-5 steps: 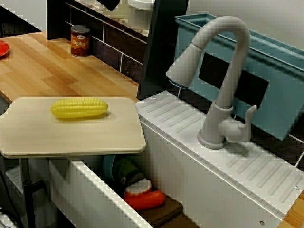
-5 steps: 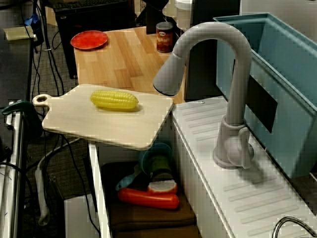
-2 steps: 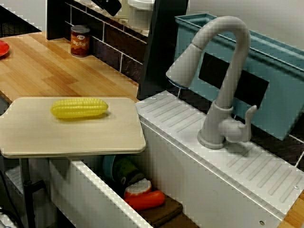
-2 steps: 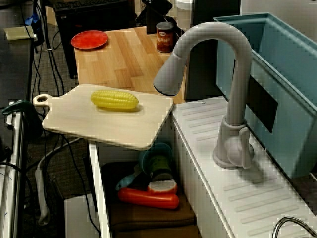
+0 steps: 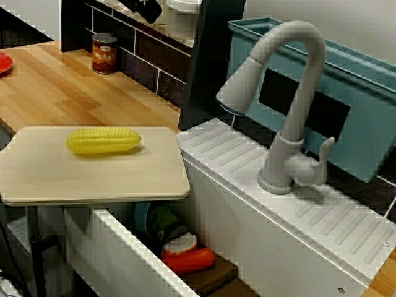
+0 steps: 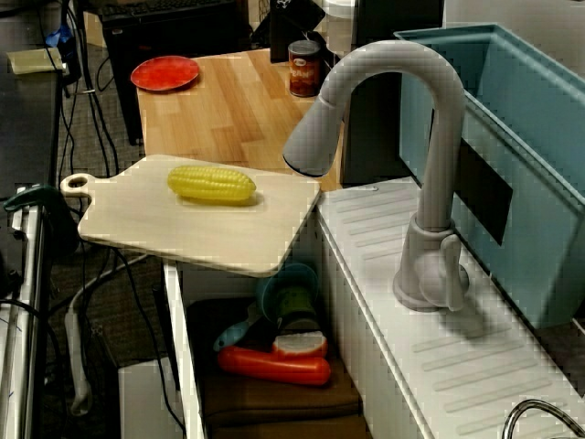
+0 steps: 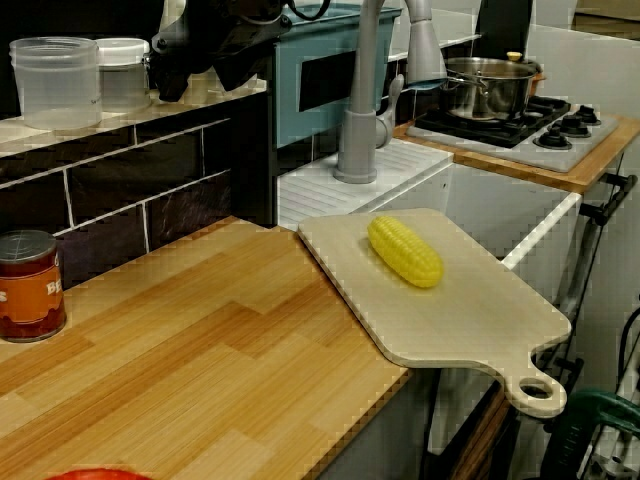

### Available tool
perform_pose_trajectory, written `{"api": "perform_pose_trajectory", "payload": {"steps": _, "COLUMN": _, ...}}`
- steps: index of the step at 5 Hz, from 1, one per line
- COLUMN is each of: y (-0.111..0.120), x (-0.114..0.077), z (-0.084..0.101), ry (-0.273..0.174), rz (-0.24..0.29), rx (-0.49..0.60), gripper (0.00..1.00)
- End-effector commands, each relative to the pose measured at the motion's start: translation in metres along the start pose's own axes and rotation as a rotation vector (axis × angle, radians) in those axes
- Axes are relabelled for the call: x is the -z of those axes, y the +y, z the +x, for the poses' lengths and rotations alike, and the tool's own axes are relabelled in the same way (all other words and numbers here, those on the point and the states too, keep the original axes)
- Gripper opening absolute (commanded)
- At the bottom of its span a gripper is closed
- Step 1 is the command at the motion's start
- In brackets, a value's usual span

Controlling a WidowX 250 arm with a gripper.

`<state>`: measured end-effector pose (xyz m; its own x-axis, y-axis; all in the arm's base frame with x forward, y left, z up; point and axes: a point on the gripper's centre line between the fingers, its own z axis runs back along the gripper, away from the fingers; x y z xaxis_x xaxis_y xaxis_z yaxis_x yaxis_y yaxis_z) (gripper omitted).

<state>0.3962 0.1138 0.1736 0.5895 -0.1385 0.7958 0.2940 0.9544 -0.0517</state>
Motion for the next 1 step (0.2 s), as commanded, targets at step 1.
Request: {"api": "perform_pose_trajectory", "payload": {"steps": 1, "y": 0.0216, "x": 0.0115, "z": 0.0094, "ry": -0.017, "rz": 0.037, "rx": 0.022, "gripper": 0.0}}
